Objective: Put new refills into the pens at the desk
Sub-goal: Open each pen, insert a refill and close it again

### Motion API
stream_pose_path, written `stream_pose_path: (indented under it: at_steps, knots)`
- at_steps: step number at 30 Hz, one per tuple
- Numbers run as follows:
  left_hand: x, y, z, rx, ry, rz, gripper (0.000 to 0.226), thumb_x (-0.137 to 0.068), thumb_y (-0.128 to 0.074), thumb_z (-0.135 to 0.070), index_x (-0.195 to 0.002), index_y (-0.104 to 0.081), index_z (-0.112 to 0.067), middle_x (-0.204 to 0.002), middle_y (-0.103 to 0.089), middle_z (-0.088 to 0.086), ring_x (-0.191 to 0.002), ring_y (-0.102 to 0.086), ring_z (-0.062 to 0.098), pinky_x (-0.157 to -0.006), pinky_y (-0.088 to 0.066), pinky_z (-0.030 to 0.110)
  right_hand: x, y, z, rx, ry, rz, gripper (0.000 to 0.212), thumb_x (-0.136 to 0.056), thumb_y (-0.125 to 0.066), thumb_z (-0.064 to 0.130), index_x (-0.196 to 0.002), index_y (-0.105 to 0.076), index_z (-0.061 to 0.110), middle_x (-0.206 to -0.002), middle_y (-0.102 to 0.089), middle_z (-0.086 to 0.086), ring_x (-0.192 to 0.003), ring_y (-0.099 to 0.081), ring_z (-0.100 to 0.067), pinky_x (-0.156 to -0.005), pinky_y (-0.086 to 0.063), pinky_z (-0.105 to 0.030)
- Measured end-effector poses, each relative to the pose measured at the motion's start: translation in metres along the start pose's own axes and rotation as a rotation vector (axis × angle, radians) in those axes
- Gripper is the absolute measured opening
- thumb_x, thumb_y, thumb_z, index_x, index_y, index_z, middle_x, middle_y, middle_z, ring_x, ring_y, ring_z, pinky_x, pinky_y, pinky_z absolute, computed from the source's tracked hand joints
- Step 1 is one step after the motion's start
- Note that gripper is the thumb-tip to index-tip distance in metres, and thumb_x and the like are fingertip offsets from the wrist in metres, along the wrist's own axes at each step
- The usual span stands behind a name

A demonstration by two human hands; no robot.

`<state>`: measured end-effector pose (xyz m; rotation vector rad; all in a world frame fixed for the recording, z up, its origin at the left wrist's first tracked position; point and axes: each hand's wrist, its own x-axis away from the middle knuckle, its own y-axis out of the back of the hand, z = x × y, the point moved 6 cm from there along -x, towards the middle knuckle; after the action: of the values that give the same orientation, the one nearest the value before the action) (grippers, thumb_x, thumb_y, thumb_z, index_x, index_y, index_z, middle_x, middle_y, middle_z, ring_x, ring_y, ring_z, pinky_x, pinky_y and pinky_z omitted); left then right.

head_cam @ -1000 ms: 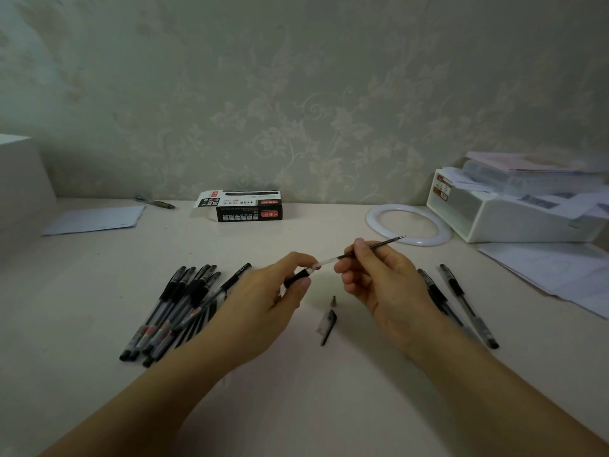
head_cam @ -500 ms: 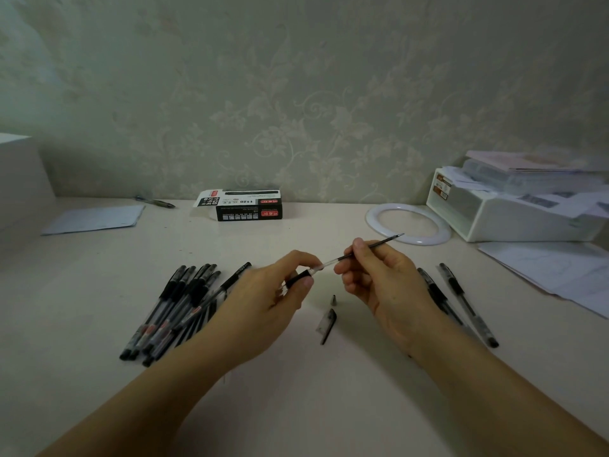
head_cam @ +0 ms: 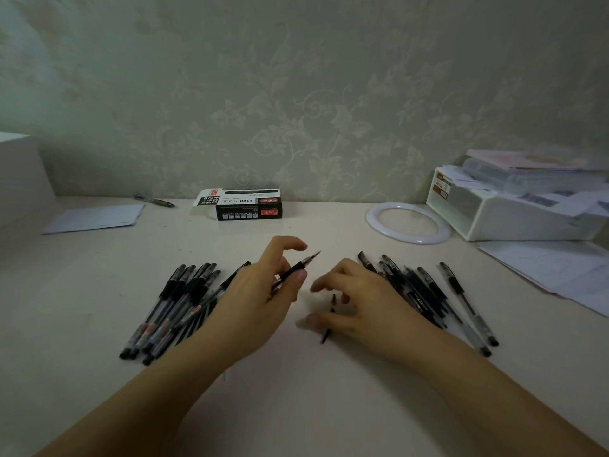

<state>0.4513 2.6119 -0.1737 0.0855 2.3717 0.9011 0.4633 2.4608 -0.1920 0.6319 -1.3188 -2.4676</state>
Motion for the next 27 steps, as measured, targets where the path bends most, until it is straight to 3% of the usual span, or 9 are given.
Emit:
stream_pose_path:
  at_steps: [3, 7, 11, 17, 24, 27]
  knots:
    - [0.000, 0.000, 0.002, -0.022, 0.017, 0.001, 0.025, -0.096, -0.048, -0.030, -0.121, -0.043, -0.032, -0.068, -0.056, -0.012, -0.060, -0.056, 0.008, -0.059, -0.047, 0.018, 0.002, -0.001, 0.000, -0.006, 0.014, 0.053, 0.040, -0.081, -0.069, 0.057, -0.113, -0.068, 0.034, -0.104, -0.054, 0.013, -0.090, -0.052, 0.002, -0.075, -0.041, -0.012]
    - [0.001, 0.000, 0.002, -0.050, 0.014, 0.010, 0.022, -0.097, -0.049, -0.030, -0.118, -0.045, -0.034, -0.070, -0.057, -0.010, -0.064, -0.056, 0.007, -0.060, -0.044, 0.015, -0.001, -0.002, 0.002, 0.015, 0.036, 0.018, 0.024, -0.086, -0.068, 0.047, -0.098, -0.071, 0.026, -0.095, -0.055, 0.007, -0.082, -0.049, 0.001, -0.071, -0.038, -0.014]
    - [0.001, -0.001, 0.001, -0.084, 0.007, 0.025, 0.020, -0.096, -0.048, -0.032, -0.116, -0.049, -0.035, -0.070, -0.057, -0.012, -0.065, -0.055, 0.007, -0.058, -0.041, 0.015, -0.002, -0.002, 0.000, -0.004, 0.001, -0.030, 0.017, -0.088, -0.067, 0.041, -0.090, -0.071, 0.024, -0.093, -0.058, 0.006, -0.080, -0.053, -0.004, -0.074, -0.044, -0.020]
    - [0.002, -0.004, 0.001, -0.113, 0.008, 0.060, 0.020, -0.097, -0.048, -0.032, -0.116, -0.051, -0.034, -0.072, -0.057, -0.010, -0.066, -0.054, 0.011, -0.058, -0.040, 0.020, -0.001, 0.002, -0.003, 0.026, -0.007, -0.070, 0.015, -0.093, -0.063, 0.031, -0.093, -0.073, 0.020, -0.095, -0.058, 0.004, -0.084, -0.057, -0.007, -0.079, -0.047, -0.021]
    - [0.002, -0.005, 0.003, -0.117, 0.023, 0.087, 0.019, -0.097, -0.047, -0.033, -0.115, -0.051, -0.035, -0.073, -0.058, -0.011, -0.067, -0.056, 0.007, -0.056, -0.038, 0.014, -0.002, 0.007, -0.008, 0.029, -0.027, -0.179, 0.019, -0.093, -0.065, 0.029, -0.101, -0.072, 0.014, -0.094, -0.060, 0.000, -0.082, -0.060, -0.010, -0.081, -0.048, -0.023]
    - [0.002, -0.005, 0.004, -0.115, 0.026, 0.088, 0.019, -0.097, -0.047, -0.034, -0.115, -0.051, -0.035, -0.073, -0.058, -0.011, -0.066, -0.055, 0.008, -0.056, -0.039, 0.017, -0.001, 0.015, -0.008, 0.015, -0.046, -0.252, 0.014, -0.092, -0.066, 0.016, -0.105, -0.071, 0.012, -0.096, -0.063, 0.000, -0.082, -0.061, -0.010, -0.082, -0.049, -0.023]
